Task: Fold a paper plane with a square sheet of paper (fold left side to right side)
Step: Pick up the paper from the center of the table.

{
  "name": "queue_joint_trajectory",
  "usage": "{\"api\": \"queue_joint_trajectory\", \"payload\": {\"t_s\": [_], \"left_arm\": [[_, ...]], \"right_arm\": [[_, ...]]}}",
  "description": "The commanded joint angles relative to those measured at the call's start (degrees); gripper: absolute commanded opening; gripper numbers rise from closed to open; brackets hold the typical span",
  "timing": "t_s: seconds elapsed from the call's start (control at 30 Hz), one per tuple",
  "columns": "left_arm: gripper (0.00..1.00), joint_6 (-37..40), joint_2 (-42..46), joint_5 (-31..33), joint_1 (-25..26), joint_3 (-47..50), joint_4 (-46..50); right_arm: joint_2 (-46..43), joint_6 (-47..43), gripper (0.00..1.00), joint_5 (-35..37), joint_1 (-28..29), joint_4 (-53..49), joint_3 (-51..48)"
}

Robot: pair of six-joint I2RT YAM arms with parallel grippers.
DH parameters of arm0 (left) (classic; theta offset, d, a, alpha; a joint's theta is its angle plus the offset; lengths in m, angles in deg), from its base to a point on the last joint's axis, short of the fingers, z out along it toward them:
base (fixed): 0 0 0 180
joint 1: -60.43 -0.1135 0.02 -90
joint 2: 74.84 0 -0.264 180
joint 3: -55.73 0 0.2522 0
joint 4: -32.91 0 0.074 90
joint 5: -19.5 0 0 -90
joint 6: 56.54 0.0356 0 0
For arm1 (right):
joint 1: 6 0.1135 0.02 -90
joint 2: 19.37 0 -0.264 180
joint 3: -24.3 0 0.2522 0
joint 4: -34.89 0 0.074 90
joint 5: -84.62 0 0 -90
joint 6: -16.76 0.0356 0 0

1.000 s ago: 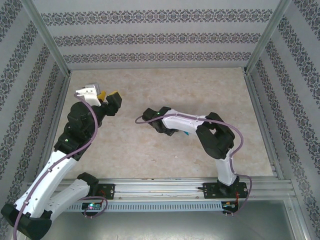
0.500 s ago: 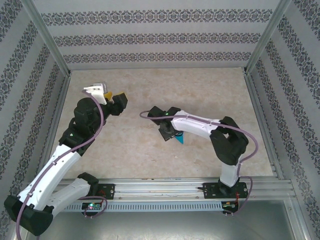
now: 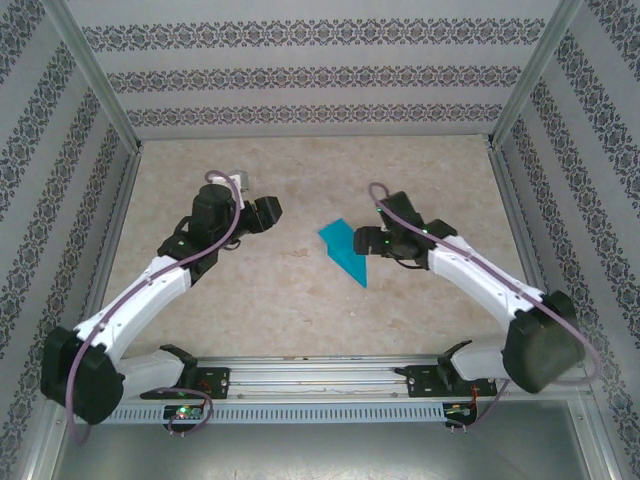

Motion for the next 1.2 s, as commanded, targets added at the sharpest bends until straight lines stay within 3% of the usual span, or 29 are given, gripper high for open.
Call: {"api": "queue_joint_trajectory", "payload": {"t_s": [0.0, 0.1, 0.4, 0.87, 1.1, 1.17], "left_arm": [[0.59, -7.73, -4.69, -5.56, 1.08, 1.50, -5.46], [0.57, -11.39, -10.43, -7.82, 2.89, 1.68, -8.46], [0.55, -19.27, -27.07, -9.77, 8.83, -2.37, -16.27], [0.48, -22.40, -41.97, -6.94, 10.64, -10.02, -20.28], [0.31, -21.88, -45.16, -9.20, 10.65, -12.70, -22.27], [0.22, -21.16, -44.75, -9.58, 10.47, -12.63, -22.38]], "right_arm": [[-5.86, 4.75, 0.92, -3.73, -3.90, 9.34, -5.48], [-10.70, 7.51, 0.98, -5.78, -8.46, 14.52, -10.67], [-18.09, 12.69, 0.98, -16.82, -21.02, 20.08, -19.51], [-26.36, 11.60, 0.98, -18.76, -26.32, 15.49, -22.07], [-28.62, 9.93, 0.98, -20.31, -27.70, 14.90, -22.55], [-28.66, 9.81, 0.98, -21.15, -27.87, 15.76, -22.98]]}}
